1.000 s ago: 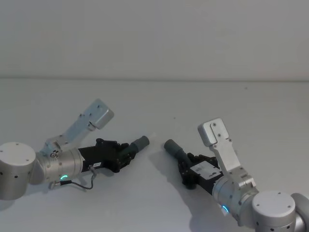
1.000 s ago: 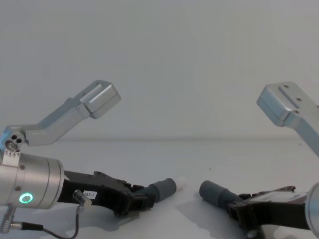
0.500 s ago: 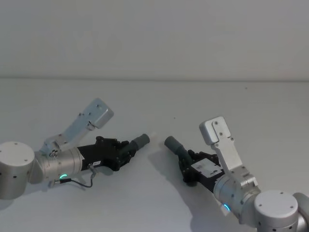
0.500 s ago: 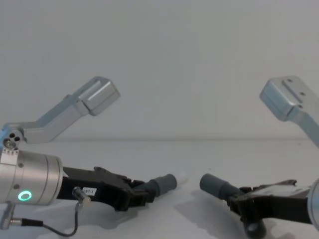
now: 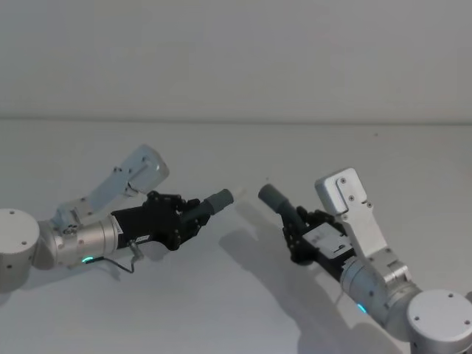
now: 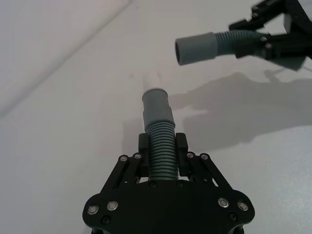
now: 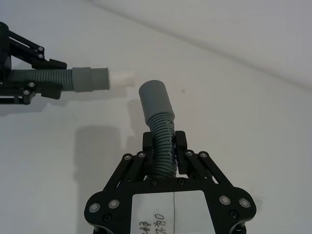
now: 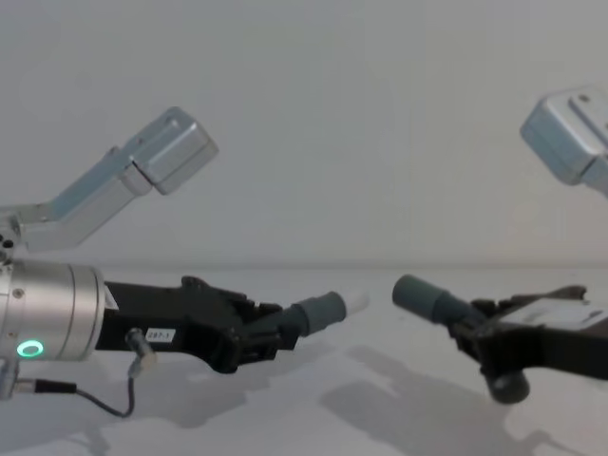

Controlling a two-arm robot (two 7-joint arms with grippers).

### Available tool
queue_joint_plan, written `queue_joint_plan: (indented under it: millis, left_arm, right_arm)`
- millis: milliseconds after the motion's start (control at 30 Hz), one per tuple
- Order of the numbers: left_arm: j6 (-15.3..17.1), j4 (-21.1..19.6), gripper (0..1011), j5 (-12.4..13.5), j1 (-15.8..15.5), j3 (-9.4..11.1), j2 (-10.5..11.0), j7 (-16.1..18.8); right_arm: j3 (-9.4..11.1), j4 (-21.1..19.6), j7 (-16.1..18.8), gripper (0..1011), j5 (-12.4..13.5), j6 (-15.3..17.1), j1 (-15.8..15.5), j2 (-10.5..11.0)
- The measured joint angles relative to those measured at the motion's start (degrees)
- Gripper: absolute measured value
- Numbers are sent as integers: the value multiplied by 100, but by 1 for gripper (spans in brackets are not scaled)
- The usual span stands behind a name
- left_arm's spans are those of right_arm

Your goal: Use both hands to pick up one end of the pipe from the table, align the ends, and insert them.

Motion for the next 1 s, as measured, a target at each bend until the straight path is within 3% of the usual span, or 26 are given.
queue_joint_plan:
  millis: [467,533,567,733,800,1000]
  left_arm:
    - [-1390,152,308,491,-264,117,203,-528]
    - [-1466,165,308,519,-280,126,214,-555]
    - [-1717,193,308,601,-328,145,240,-638]
    - [-2094,239,308,722,-422,183,292,-764]
    - [-2333,265,308,797,-481,208,329,-846]
    - [-2627,294,308,891,-554,237,375,-951]
  right_arm:
    - [-70,-334,96,256,-695,-679,-40,652]
    - [-74,-349,101,256,-733,-707,-41,691]
    - [-93,-389,147,256,-840,-795,-39,807]
    - [-132,-455,265,256,-1017,-947,-20,1025]
    - [-168,-501,384,256,-1139,-1060,9,1206]
    - [-244,-560,688,256,-1333,-1250,85,1516]
